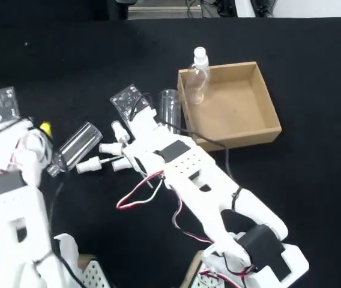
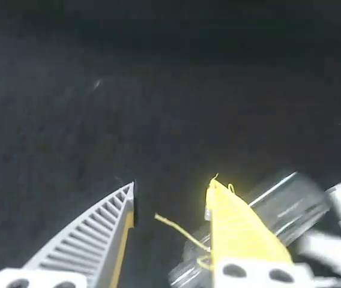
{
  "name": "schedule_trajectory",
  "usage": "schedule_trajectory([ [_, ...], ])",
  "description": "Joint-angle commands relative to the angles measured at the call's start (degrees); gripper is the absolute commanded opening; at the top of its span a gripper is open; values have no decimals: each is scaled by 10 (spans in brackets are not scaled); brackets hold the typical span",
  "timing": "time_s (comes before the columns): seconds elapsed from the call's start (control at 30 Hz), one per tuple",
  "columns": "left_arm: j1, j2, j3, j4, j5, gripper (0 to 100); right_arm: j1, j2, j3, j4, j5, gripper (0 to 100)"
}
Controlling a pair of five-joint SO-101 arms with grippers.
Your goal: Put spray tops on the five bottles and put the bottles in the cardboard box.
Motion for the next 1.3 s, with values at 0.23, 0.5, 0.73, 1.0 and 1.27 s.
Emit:
schedule_trajectory([
  [0.23,-32,113,-112,299,-232,196,-11,-35,44,-88,59,201],
  [0.5,58,75,-87,255,-257,196,-11,-32,46,-88,60,201],
  [0.73,54,116,-34,129,-268,196,-11,-31,46,-88,60,201],
  [1.0,-44,142,-61,-5,-265,196,-11,-31,46,-89,60,201],
  [1.27,-55,136,-57,-61,-236,196,-11,-31,45,-89,60,201],
])
